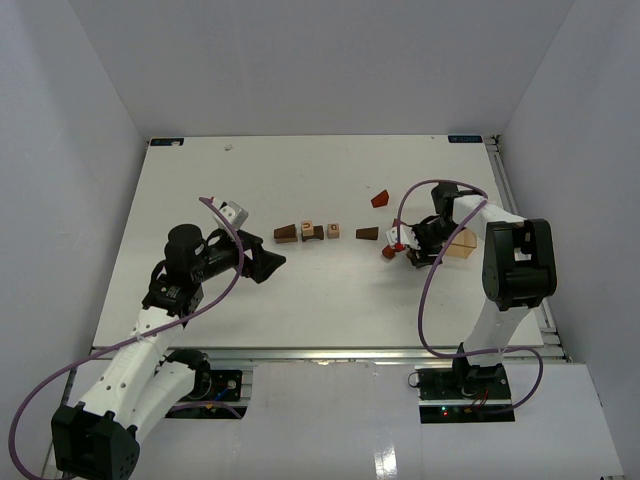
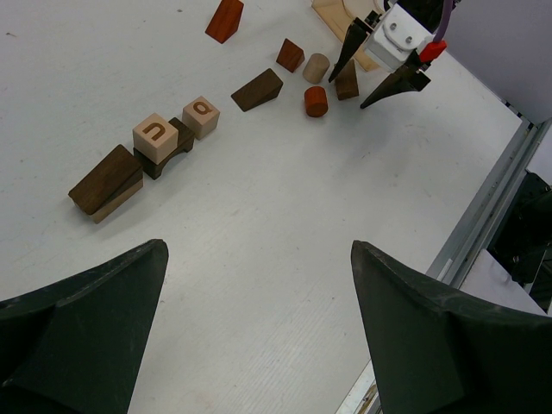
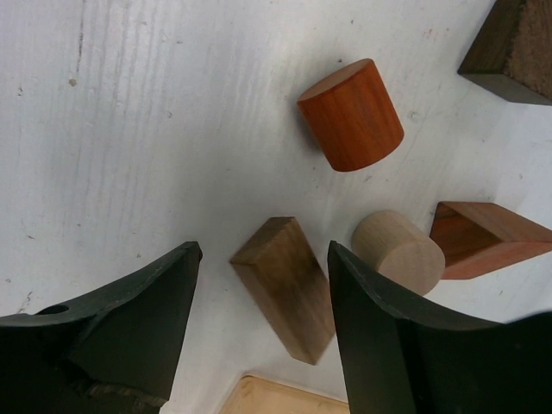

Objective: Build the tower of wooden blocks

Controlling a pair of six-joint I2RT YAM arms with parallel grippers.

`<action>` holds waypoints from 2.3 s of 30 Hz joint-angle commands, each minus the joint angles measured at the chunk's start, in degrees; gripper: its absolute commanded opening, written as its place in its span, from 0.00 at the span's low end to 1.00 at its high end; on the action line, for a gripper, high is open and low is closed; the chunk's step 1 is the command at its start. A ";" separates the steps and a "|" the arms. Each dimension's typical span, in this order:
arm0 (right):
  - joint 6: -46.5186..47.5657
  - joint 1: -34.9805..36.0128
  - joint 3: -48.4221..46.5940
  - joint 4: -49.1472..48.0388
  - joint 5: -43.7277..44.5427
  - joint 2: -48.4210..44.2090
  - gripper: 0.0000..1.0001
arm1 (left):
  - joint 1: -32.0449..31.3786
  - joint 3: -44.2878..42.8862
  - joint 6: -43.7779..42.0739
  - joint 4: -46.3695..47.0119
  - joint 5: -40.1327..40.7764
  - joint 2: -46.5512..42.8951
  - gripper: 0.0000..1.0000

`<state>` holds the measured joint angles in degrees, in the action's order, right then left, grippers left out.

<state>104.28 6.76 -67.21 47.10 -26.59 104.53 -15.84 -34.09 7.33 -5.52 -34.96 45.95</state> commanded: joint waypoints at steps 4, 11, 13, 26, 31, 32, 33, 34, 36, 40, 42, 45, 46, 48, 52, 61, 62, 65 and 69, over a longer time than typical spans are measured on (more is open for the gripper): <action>-1.07 -0.09 -0.53 -1.07 0.09 -0.11 0.68 | 0.37 0.07 -0.13 0.42 -0.11 -1.01 0.98; -0.51 -0.17 -0.66 -0.22 2.64 -1.29 0.67 | 0.37 0.07 -0.20 0.43 -0.37 -1.04 0.98; 0.66 -0.17 -1.00 0.91 3.06 -1.49 0.68 | 0.34 0.07 -0.13 0.51 -0.43 -1.07 0.98; 4.97 -0.17 -6.07 6.60 6.90 2.24 0.68 | 0.37 0.07 -0.13 0.42 -0.20 -1.04 0.98; 5.47 -0.09 -7.39 7.56 7.03 3.97 0.60 | 0.37 0.08 -0.21 0.42 -0.02 -0.88 0.98; 5.49 -0.09 -7.41 7.53 7.17 4.19 0.58 | 0.37 0.07 -0.26 0.42 -0.11 -0.78 0.98; 5.50 -0.08 -7.40 7.50 7.29 4.38 0.55 | 0.37 0.07 -0.30 0.41 -0.19 -0.68 0.98; 5.50 -0.03 -7.36 7.54 7.41 4.46 0.52 | 0.37 0.07 -0.30 0.37 -0.20 -0.64 0.98; 5.50 -0.05 -7.27 7.57 7.47 4.35 0.46 | 0.37 0.07 -0.30 0.38 -0.20 -0.60 0.98; 5.50 -0.09 -6.80 7.92 6.74 2.98 0.36 | 0.37 0.07 -0.22 0.42 -0.28 -0.69 0.98; 5.25 -0.09 -6.05 8.25 6.40 1.48 0.31 | 0.37 0.07 -0.13 0.42 -0.37 -0.77 0.98; 2.70 0.18 -5.39 9.06 4.25 -0.67 0.27 | 0.37 0.07 -0.13 0.42 -0.37 -1.04 0.98; 2.53 0.37 -5.39 9.08 3.44 -1.48 0.26 | 0.37 0.07 -0.12 0.42 -0.38 -1.13 0.98; -5.40 1.53 -5.85 9.46 0.88 -4.68 0.24 | 0.37 0.07 -0.04 0.60 -0.59 -1.40 0.98; -16.47 5.72 -7.88 9.20 -2.88 -8.83 0.20 | 0.37 0.07 0.14 0.77 -0.72 -1.81 0.98; -41.68 21.51 -15.51 -1.52 -0.02 -6.41 0.15 | 0.37 0.25 -0.11 0.71 0.36 -2.76 0.98; -42.73 22.69 -18.15 -2.00 0.86 -4.90 0.15 | 0.37 0.25 -0.13 0.64 0.55 -2.84 0.98; -45.37 24.66 -24.71 -2.31 3.26 1.13 0.14 | 0.37 0.25 -0.22 0.51 1.21 -3.25 0.98; -45.10 26.10 -31.95 -1.13 5.02 7.17 0.14 | 0.31 0.25 -0.36 0.42 1.33 -3.65 0.98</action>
<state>63.19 31.97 -91.03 46.33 -24.56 105.68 -15.84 -34.09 7.33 -5.55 -34.20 43.76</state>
